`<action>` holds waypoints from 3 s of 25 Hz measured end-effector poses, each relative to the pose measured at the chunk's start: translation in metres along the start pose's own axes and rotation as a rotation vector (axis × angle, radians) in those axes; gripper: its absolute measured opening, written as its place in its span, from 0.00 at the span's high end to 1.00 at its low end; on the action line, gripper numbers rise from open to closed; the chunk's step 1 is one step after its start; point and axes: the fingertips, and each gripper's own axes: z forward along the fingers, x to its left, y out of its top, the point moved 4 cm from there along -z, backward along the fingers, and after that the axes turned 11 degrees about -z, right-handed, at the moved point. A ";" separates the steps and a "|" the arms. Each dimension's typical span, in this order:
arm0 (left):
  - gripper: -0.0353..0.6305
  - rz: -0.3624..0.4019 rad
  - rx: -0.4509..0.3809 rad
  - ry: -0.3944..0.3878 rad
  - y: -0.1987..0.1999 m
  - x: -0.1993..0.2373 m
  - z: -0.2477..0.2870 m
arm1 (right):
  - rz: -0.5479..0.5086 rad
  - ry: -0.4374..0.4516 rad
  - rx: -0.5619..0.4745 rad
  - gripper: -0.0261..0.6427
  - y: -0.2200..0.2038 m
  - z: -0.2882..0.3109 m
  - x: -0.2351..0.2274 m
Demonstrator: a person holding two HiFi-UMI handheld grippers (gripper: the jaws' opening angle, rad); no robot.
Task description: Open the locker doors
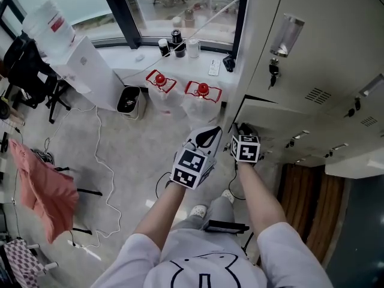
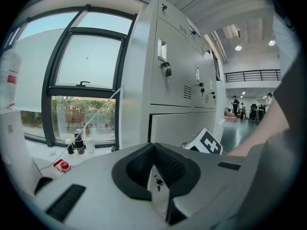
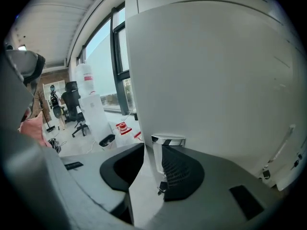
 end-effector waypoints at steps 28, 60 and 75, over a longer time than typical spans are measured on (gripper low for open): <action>0.92 0.061 0.108 -0.334 -0.038 -0.115 -0.003 | -0.020 -0.028 0.068 0.79 -0.100 -0.171 -0.005; 0.92 0.114 0.015 -0.460 0.020 -0.163 -0.015 | 0.148 -0.433 -0.150 0.83 -0.062 -0.350 -0.081; 0.92 0.211 -0.243 -0.512 0.181 -0.196 -0.048 | -0.239 -0.319 -0.531 0.84 0.204 -0.421 -0.042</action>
